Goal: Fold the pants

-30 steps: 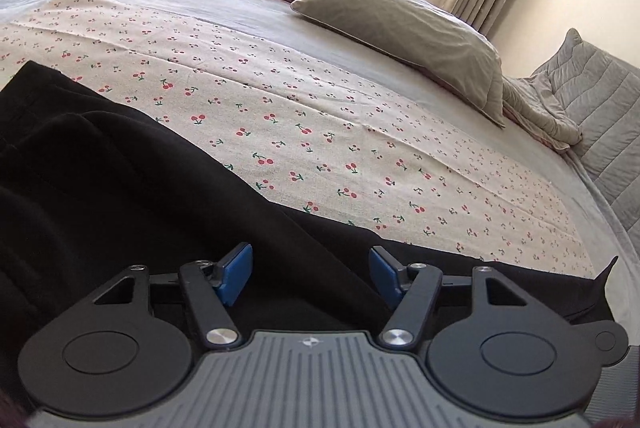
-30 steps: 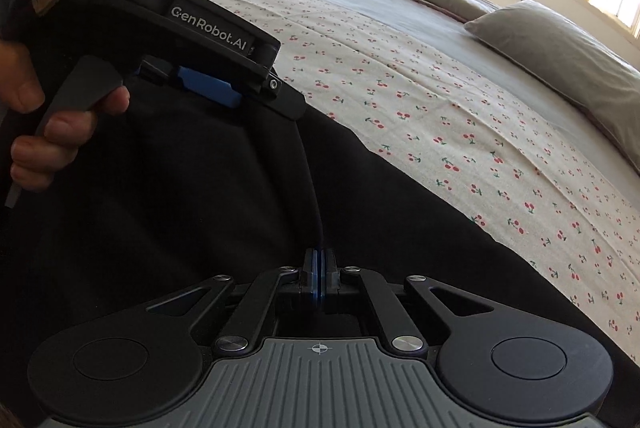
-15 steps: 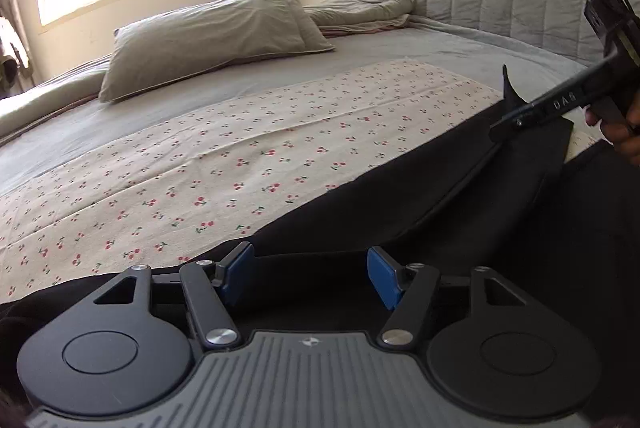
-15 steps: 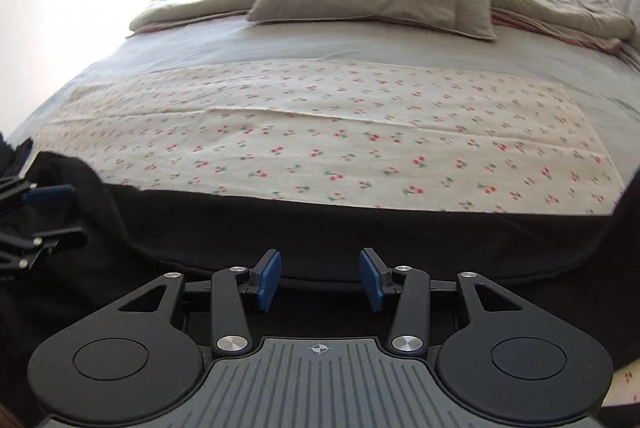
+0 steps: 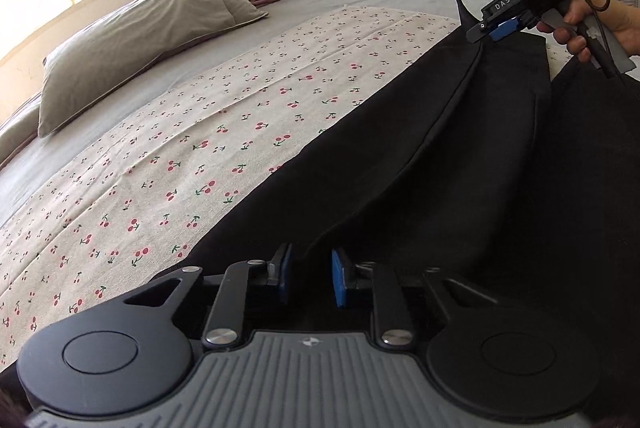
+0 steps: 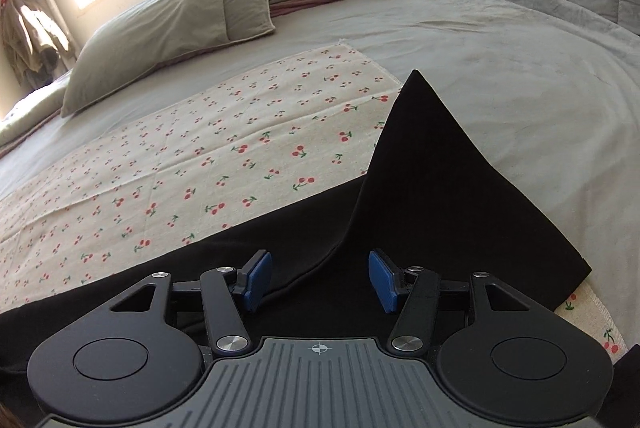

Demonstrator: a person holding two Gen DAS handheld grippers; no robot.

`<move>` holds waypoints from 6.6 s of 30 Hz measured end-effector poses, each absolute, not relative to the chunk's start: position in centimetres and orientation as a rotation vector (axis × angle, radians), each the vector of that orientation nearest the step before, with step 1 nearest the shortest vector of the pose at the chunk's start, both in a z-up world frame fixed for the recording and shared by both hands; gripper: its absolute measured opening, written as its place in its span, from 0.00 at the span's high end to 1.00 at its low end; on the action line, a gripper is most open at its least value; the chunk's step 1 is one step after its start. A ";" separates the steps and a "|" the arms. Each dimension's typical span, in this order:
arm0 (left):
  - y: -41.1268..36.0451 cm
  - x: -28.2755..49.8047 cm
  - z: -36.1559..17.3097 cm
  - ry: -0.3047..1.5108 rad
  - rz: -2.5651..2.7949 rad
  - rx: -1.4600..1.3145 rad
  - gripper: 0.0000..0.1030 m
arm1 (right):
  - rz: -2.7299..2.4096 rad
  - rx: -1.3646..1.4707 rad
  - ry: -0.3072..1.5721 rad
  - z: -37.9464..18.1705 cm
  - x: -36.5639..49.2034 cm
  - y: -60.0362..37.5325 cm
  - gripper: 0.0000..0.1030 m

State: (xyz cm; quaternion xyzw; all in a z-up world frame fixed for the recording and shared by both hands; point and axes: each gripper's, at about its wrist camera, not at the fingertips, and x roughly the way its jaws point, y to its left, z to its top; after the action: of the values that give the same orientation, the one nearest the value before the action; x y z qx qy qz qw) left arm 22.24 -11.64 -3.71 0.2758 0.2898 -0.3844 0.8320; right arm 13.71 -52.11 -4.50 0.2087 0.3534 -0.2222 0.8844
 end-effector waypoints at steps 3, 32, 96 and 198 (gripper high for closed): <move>-11.6 21.9 -3.6 0.595 -0.807 0.597 0.94 | -0.523 0.401 0.701 -5.2 15.1 -52.9 0.49; -3.4 5.9 -0.2 0.437 -0.901 0.548 0.97 | -0.589 0.401 0.757 2.3 -4.3 -46.2 1.00; 4.1 2.4 0.4 0.485 -0.697 0.275 0.17 | -0.658 0.164 0.720 2.5 -10.0 -40.7 0.23; 26.0 11.8 2.2 0.592 0.115 -0.565 0.79 | 0.796 -0.359 0.665 1.1 3.9 -0.6 0.99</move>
State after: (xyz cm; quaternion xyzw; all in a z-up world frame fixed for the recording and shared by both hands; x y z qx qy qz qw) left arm 11.83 26.02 2.20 -0.2746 0.2876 0.0560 0.9158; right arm 3.87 -0.57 1.09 -0.1706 0.3162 0.3785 0.8530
